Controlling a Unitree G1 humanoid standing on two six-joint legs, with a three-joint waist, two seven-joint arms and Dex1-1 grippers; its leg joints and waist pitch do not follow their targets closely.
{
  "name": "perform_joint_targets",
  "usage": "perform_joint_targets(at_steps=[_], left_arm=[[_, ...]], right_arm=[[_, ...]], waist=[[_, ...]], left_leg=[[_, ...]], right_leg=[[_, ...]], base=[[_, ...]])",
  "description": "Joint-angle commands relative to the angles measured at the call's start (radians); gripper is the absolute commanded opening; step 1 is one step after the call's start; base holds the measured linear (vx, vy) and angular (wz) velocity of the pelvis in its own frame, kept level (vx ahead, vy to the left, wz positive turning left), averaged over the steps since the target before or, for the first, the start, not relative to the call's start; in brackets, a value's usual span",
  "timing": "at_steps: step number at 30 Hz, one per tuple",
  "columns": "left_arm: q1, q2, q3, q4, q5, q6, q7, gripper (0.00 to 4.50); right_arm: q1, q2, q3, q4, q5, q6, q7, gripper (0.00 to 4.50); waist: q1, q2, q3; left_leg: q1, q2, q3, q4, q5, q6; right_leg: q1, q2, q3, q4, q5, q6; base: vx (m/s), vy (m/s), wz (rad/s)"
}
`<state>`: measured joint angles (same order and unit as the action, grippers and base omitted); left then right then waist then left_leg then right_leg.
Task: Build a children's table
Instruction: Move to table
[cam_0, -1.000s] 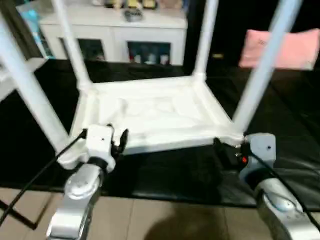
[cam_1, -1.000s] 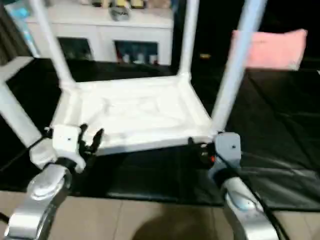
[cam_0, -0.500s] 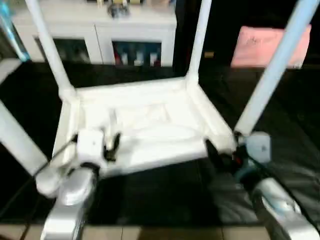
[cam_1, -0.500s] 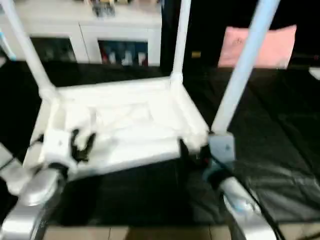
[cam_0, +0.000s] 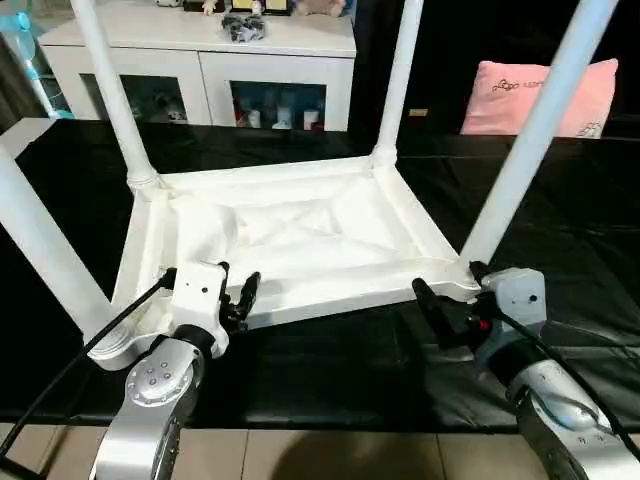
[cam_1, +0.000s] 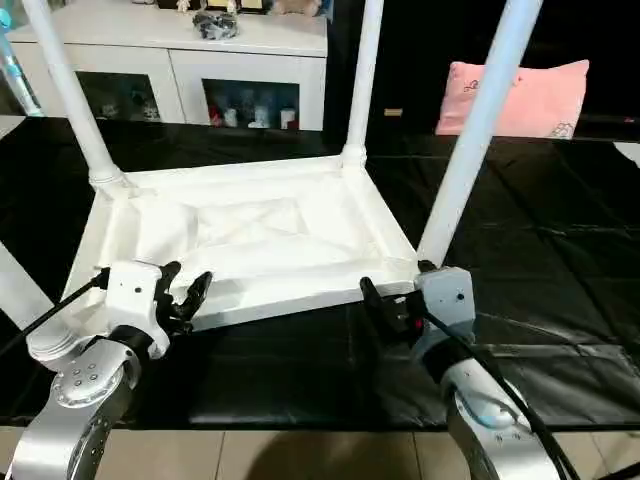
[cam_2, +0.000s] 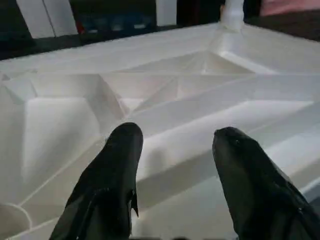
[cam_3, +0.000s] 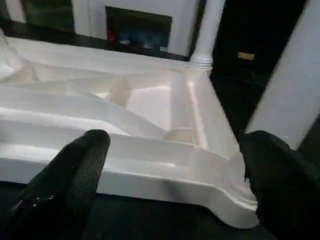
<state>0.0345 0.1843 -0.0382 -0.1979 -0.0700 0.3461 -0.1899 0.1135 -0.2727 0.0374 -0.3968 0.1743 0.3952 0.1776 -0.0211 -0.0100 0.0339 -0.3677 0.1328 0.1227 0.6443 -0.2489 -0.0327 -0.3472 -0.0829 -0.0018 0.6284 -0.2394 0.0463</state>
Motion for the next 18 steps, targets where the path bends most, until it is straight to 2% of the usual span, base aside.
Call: perform_joint_targets(at_steps=[1, 2, 3, 4, 5, 6, 7, 8, 9, 10, 11, 12, 14, 15, 16, 17, 18], left_arm=[[-0.004, 0.005, 0.001, 0.012, 0.008, 0.014, 0.005, 2.60], [0.006, 0.008, 0.003, 0.003, 0.000, 0.009, -0.001, 2.60], [0.008, 0.008, 0.003, 0.001, 0.000, 0.009, -0.002, 2.60], [0.027, 0.012, 0.005, -0.023, -0.006, 0.009, -0.005, 2.60], [0.027, 0.012, 0.005, -0.023, -0.006, 0.009, -0.005, 2.60], [0.039, 0.014, 0.007, -0.040, -0.008, 0.011, -0.006, 2.60], [0.055, 0.019, 0.007, -0.059, 0.000, 0.010, -0.006, 2.60], [0.084, 0.032, 0.008, -0.098, 0.015, 0.016, -0.005, 2.60], [0.090, 0.034, 0.009, -0.106, 0.018, 0.019, -0.005, 2.60], [0.100, 0.038, 0.013, -0.121, 0.019, 0.026, -0.003, 2.60], [0.119, 0.041, 0.023, -0.154, 0.017, 0.037, -0.001, 2.60], [0.125, 0.043, 0.027, -0.165, 0.014, 0.041, -0.001, 2.60], [0.146, 0.050, 0.037, -0.203, 0.004, 0.053, -0.008, 2.60], [0.152, 0.054, 0.040, -0.217, 0.000, 0.059, -0.011, 2.60], [0.156, 0.061, 0.044, -0.231, -0.004, 0.068, -0.015, 2.60], [0.156, 0.066, 0.048, -0.237, -0.008, 0.073, -0.018, 2.60], [0.153, 0.070, 0.049, -0.241, -0.010, 0.074, -0.019, 2.60]], right_arm=[[-0.018, 0.000, -0.011, 0.023, -0.018, -0.004, -0.012, 4.50], [-0.033, 0.015, -0.020, 0.046, -0.014, -0.007, -0.020, 4.50], [-0.035, 0.017, -0.022, 0.050, -0.012, -0.006, -0.021, 4.50], [-0.053, 0.039, -0.035, 0.080, 0.002, -0.011, -0.030, 4.50], [-0.053, 0.039, -0.035, 0.080, 0.002, -0.011, -0.030, 4.50], [-0.064, 0.050, -0.039, 0.100, 0.005, -0.026, -0.035, 4.50], [-0.077, 0.058, -0.038, 0.125, -0.009, -0.050, -0.047, 4.50], [-0.095, 0.075, -0.036, 0.168, -0.016, -0.094, -0.052, 4.50], [-0.098, 0.079, -0.036, 0.176, -0.014, -0.101, -0.051, 4.50], [-0.100, 0.083, -0.034, 0.184, -0.014, -0.111, -0.050, 4.50], [-0.101, 0.091, -0.031, 0.194, -0.011, -0.116, -0.044, 4.50], [-0.101, 0.094, -0.031, 0.197, -0.007, -0.115, -0.040, 4.50], [-0.097, 0.104, -0.028, 0.204, 0.002, -0.112, -0.030, 4.50], [-0.094, 0.106, -0.027, 0.205, 0.003, -0.112, -0.028, 4.50], [-0.088, 0.109, -0.022, 0.204, 0.004, -0.108, -0.021, 4.50], [-0.083, 0.109, -0.017, 0.200, 0.003, -0.105, -0.016, 4.50], [-0.077, 0.106, -0.011, 0.198, -0.001, -0.109, -0.009, 4.50]], waist=[[0.002, -0.004, -0.026], [0.005, -0.012, -0.027], [0.005, -0.012, -0.027], [0.007, -0.016, -0.032], [0.005, -0.019, -0.033], [0.008, -0.032, -0.035], [0.011, -0.040, -0.039], [0.015, -0.035, -0.042], [0.015, -0.034, -0.046], [0.019, -0.039, -0.049], [0.021, -0.037, -0.047], [0.025, -0.040, -0.042], [0.033, -0.032, -0.038], [0.033, -0.034, -0.036], [0.035, -0.027, -0.030], [0.038, -0.028, -0.029], [0.042, -0.020, -0.027]], left_leg=[[-0.001, 0.063, -0.023, -0.112, -0.281, -0.017], [-0.004, 0.066, -0.022, -0.113, -0.256, -0.012], [-0.004, 0.066, -0.022, -0.113, -0.256, -0.012], [-0.002, 0.069, -0.019, -0.110, -0.217, -0.007], [-0.008, 0.070, -0.019, -0.112, -0.181, 0.001], [-0.007, 0.072, -0.015, -0.109, -0.151, 0.007], [-0.007, 0.073, -0.014, -0.107, -0.108, 0.019], [-0.007, 0.072, -0.013, -0.104, -0.065, 0.032], [-0.007, 0.073, -0.012, -0.100, -0.035, 0.038], [-0.006, 0.073, -0.009, -0.095, 0.023, 0.051], [-0.005, 0.073, -0.009, -0.094, 0.044, 0.057], [-0.006, 0.073, -0.007, -0.098, 0.036, 0.060], [-0.001, 0.075, -0.007, -0.103, -0.026, 0.050], [0.000, 0.078, -0.007, -0.106, -0.051, 0.042], [0.002, 0.079, -0.007, -0.113, -0.136, 0.015], [0.003, 0.080, -0.008, -0.115, -0.159, 0.007], [0.007, 0.079, -0.006, -0.117, -0.200, -0.013]], right_leg=[[0.004, -0.047, 0.026, -0.095, -0.294, -0.158], [0.005, -0.049, 0.023, -0.091, -0.255, -0.164], [0.005, -0.049, 0.023, -0.091, -0.255, -0.164], [0.006, -0.049, 0.021, -0.086, -0.188, -0.173], [0.010, -0.049, 0.019, -0.080, -0.117, -0.183], [0.012, -0.044, 0.017, -0.079, -0.059, -0.186], [0.016, -0.046, 0.014, -0.072, 0.001, -0.197], [0.018, -0.048, 0.014, -0.065, 0.051, -0.206], [0.018, -0.049, 0.014, -0.061, 0.095, -0.211], [0.018, -0.044, 0.013, -0.056, 0.172, -0.216], [0.017, -0.041, 0.013, -0.053, 0.201, -0.219], [0.016, -0.040, 0.010, -0.054, 0.211, -0.224], [0.013, -0.040, 0.010, -0.058, 0.148, -0.222], [0.012, -0.041, 0.011, -0.061, 0.125, -0.221], [0.007, -0.038, 0.011, -0.068, 0.046, -0.209], [0.006, -0.038, 0.012, -0.068, 0.020, -0.204], [0.000, -0.035, 0.013, -0.074, -0.018, -0.192]], base=[[0.000, 0.000, 0.00], [0.000, 0.000, 0.00], [0.000, 0.000, 0.00], [0.000, 0.000, 0.00], [0.000, 0.000, 0.00], [0.000, 0.000, 0.00], [0.000, 0.000, 0.00], [0.000, 0.000, 0.00], [0.000, 0.000, 0.00], [0.000, 0.000, 0.00], [0.000, 0.000, 0.00], [0.000, 0.000, 0.00], [0.000, 0.000, 0.00], [0.000, 0.000, 0.00], [0.000, 0.000, 0.00], [0.000, 0.000, 0.00], [0.000, 0.000, 0.00]])
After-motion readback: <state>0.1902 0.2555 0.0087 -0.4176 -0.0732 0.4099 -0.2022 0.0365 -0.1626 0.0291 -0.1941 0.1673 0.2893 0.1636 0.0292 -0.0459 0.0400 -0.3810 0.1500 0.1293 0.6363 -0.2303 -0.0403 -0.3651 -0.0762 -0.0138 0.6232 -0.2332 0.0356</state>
